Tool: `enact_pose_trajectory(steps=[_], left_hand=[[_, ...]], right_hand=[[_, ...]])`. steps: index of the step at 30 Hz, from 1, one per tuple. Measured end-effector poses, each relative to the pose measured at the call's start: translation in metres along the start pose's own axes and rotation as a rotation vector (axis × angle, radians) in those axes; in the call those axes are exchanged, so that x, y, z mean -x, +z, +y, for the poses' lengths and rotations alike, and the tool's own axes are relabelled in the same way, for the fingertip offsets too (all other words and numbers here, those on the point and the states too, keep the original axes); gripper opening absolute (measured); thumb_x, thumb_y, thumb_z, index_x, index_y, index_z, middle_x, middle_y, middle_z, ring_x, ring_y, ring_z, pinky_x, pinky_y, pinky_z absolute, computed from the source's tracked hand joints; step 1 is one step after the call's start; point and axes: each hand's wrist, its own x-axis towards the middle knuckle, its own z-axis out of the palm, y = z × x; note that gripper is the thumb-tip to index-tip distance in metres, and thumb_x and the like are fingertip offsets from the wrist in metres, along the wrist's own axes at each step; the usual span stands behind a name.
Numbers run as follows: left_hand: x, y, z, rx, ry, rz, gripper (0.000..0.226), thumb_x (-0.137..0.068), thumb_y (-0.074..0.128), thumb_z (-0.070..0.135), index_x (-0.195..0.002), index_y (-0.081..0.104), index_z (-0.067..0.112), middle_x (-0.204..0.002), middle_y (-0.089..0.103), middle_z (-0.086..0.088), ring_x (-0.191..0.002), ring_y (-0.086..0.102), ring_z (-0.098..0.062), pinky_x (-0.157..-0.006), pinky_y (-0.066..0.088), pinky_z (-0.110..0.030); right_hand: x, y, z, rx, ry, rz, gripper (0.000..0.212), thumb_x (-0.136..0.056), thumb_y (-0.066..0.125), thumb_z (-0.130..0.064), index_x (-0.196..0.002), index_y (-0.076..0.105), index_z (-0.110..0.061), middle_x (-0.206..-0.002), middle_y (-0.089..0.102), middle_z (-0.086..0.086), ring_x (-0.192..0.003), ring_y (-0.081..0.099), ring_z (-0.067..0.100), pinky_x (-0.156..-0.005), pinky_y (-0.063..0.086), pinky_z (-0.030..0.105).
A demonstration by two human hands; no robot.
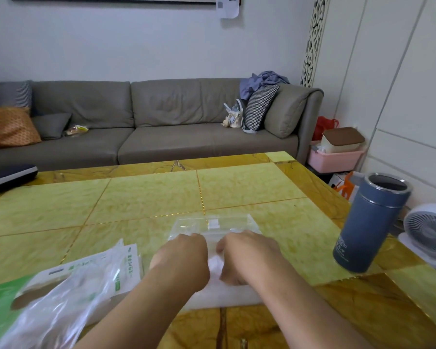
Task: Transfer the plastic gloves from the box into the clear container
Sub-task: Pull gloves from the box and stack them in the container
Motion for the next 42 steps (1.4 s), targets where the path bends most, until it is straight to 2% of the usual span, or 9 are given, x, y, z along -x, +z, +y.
enact_pose_trajectory(steps=[9, 12, 15, 21, 24, 29, 34, 39, 42], left_hand=[[-0.021, 0.003, 0.006, 0.036, 0.057, -0.233, 0.040, -0.101, 0.059, 0.024, -0.132, 0.052, 0.001, -0.083, 0.046, -0.002, -0.074, 0.055, -0.017, -0.063, 0.044, -0.022], [-0.017, 0.002, 0.000, 0.132, 0.059, -0.242, 0.022, -0.099, 0.056, 0.017, -0.119, 0.054, 0.006, -0.096, 0.049, -0.004, -0.072, 0.056, -0.019, -0.051, 0.038, -0.022], [-0.008, -0.003, -0.004, 0.220, 0.085, -0.209, 0.014, -0.099, 0.046, 0.007, -0.111, 0.052, 0.010, -0.091, 0.051, 0.000, -0.082, 0.054, -0.020, -0.066, 0.043, -0.026], [0.041, -0.008, -0.039, 0.517, 0.102, 0.210, 0.042, -0.094, 0.046, 0.005, -0.132, 0.044, 0.025, -0.108, 0.059, 0.005, -0.089, 0.061, -0.013, -0.068, 0.055, -0.032], [0.069, -0.008, -0.075, 0.527, 0.052, 0.511, 0.026, -0.098, 0.052, 0.029, -0.122, 0.044, 0.032, -0.110, 0.056, 0.013, -0.093, 0.056, -0.008, -0.074, 0.052, -0.030], [0.075, 0.023, -0.148, 0.227, -0.186, 0.300, 0.061, -0.089, 0.057, 0.064, -0.135, 0.041, 0.026, -0.132, 0.051, 0.006, -0.124, 0.048, -0.017, -0.099, 0.046, -0.031], [0.073, 0.045, -0.177, 0.339, -0.145, 0.467, 0.012, -0.095, 0.058, 0.040, -0.090, 0.062, 0.030, -0.088, 0.059, 0.016, -0.082, 0.059, -0.007, -0.072, 0.055, -0.033], [0.074, 0.027, -0.183, 0.834, -0.176, 0.670, 0.015, -0.098, 0.063, 0.031, -0.085, 0.072, 0.030, -0.073, 0.073, 0.015, -0.070, 0.069, -0.004, -0.062, 0.055, -0.029], [0.087, 0.002, -0.179, 1.431, -0.124, 0.682, 0.015, -0.101, 0.060, 0.020, -0.101, 0.075, 0.019, -0.090, 0.079, 0.006, -0.086, 0.076, -0.008, -0.080, 0.055, -0.028]], right_hand=[[-0.013, -0.008, -0.004, -0.056, 0.021, -0.251, 0.054, -0.089, 0.076, -0.020, -0.141, 0.063, -0.025, -0.132, 0.069, 0.004, -0.113, 0.069, 0.028, -0.096, 0.058, 0.039], [-0.012, -0.007, -0.002, -0.087, 0.012, -0.235, 0.051, -0.092, 0.069, -0.013, -0.142, 0.061, -0.023, -0.127, 0.069, 0.007, -0.110, 0.070, 0.028, -0.096, 0.059, 0.040], [-0.012, -0.001, -0.002, -0.055, 0.022, -0.200, 0.054, -0.098, 0.061, -0.018, -0.150, 0.054, -0.032, -0.134, 0.065, 0.003, -0.110, 0.068, 0.026, -0.092, 0.059, 0.038], [0.002, 0.004, 0.001, -0.065, 0.073, 0.046, 0.034, -0.100, 0.051, -0.021, -0.129, 0.067, -0.031, -0.129, 0.067, 0.001, -0.098, 0.068, 0.022, -0.088, 0.060, 0.037], [0.015, 0.004, -0.008, -0.037, 0.095, 0.187, 0.025, -0.099, 0.050, -0.020, -0.112, 0.068, -0.030, -0.110, 0.066, -0.003, -0.090, 0.066, 0.021, -0.081, 0.059, 0.037], [0.032, 0.003, -0.030, -0.014, 0.076, 0.422, 0.016, -0.095, 0.054, -0.017, -0.095, 0.067, -0.026, -0.088, 0.063, -0.006, -0.076, 0.062, 0.019, -0.061, 0.052, 0.031], [0.038, -0.001, -0.052, -0.055, 0.038, 0.531, 0.016, -0.096, 0.052, -0.023, -0.100, 0.067, -0.027, -0.100, 0.065, -0.006, -0.092, 0.058, 0.021, -0.071, 0.050, 0.032], [0.036, 0.009, -0.059, -0.175, -0.071, 0.643, 0.019, -0.098, 0.056, -0.018, -0.109, 0.071, -0.024, -0.108, 0.065, -0.010, -0.098, 0.057, 0.015, -0.082, 0.051, 0.031], [0.035, 0.011, -0.065, -0.334, -0.253, 0.752, 0.020, -0.096, 0.062, -0.011, -0.110, 0.070, -0.021, -0.106, 0.062, -0.013, -0.097, 0.056, 0.007, -0.079, 0.044, 0.016]])
